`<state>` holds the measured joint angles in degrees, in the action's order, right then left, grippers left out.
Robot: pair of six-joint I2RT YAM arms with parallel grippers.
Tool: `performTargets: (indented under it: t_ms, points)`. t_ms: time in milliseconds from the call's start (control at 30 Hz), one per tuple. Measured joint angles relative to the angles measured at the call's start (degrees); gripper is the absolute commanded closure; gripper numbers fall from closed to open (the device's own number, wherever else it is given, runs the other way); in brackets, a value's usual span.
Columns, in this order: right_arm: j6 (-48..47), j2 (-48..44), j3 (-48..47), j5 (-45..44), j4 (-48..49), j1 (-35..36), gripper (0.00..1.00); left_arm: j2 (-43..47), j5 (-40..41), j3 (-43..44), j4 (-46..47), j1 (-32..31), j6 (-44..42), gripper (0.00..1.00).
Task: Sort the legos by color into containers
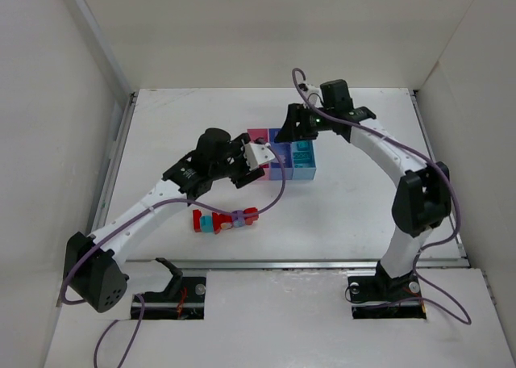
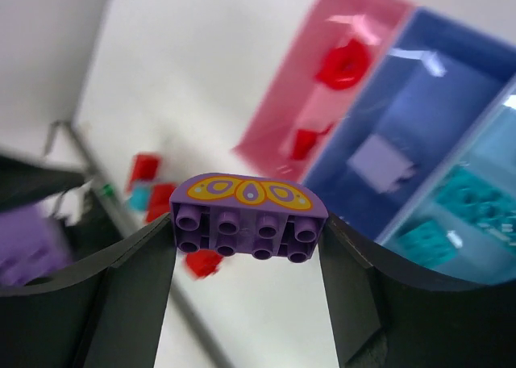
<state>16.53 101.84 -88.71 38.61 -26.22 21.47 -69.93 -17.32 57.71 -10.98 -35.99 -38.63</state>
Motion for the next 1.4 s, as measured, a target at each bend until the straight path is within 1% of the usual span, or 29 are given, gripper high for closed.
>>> performTargets:
  t_ms: [33,100,133,233,267,333,367,433,633,900,1067,1200,1367,1400]
  points:
    - [-0.35,1.6,-1.05,-2.71,-0.02,0.31,0.8,-0.07,0.33,0.0,0.02,0.0,0.39,1.0]
    - [-1.27,4.44,-1.92,-6.84,-0.74,0.66,0.73,-0.35,1.07,0.02,0.02,0.0,1.09,1.0]
    - [-1.64,5.81,-2.27,-8.35,-1.36,0.7,0.68,-0.52,1.31,0.02,0.0,0.0,1.31,1.0]
    - [-2.6,9.68,-3.67,-11.32,-3.56,0.74,0.58,-0.83,1.77,0.02,0.0,0.0,1.86,1.0]
    - [-2.91,10.58,-4.11,-11.93,-3.96,0.74,0.45,-0.92,1.79,0.02,0.0,0.0,2.05,1.0]
    - [-3.34,11.91,-5.03,-12.85,-5.05,0.72,0.34,-1.09,1.79,0.04,0.02,0.0,2.29,1.0]
    - [-3.54,12.17,-5.35,-13.07,-5.29,0.7,0.23,-1.46,1.79,0.13,0.02,0.0,2.45,1.0]
    - [-3.91,12.2,-6.01,-13.16,-5.6,0.72,0.13,-2.32,1.79,0.22,0.09,0.0,2.58,1.0]
    - [-4.57,12.17,-7.19,-13.16,-5.55,0.72,0.09,-5.9,1.4,1.11,0.52,0.0,3.39,1.0]
    - [-4.7,11.02,-8.15,-12.66,-6.32,0.07,0.09,-12.48,0.11,4.72,3.21,0.0,5.14,1.0]
    - [-3.02,4.0,-3.98,-11.76,-4.79,-4.59,0.09,-21.57,-1.64,11.76,5.81,0.0,8.24,1.0]
    - [-2.71,-1.9,-1.03,-12.5,-3.32,-9.14,0.09,-30.05,-0.61,17.44,8.66,0.0,10.95,1.0]
    - [-2.86,-4.22,1.75,-12.57,-2.25,-11.06,0.09,-39.95,2.84,24.87,10.36,0.11,13.49,1.0]
    - [-2.95,-4.2,2.32,-12.48,-2.21,-11.23,0.09,-41.48,3.45,26.05,10.62,0.26,13.97,0.99]
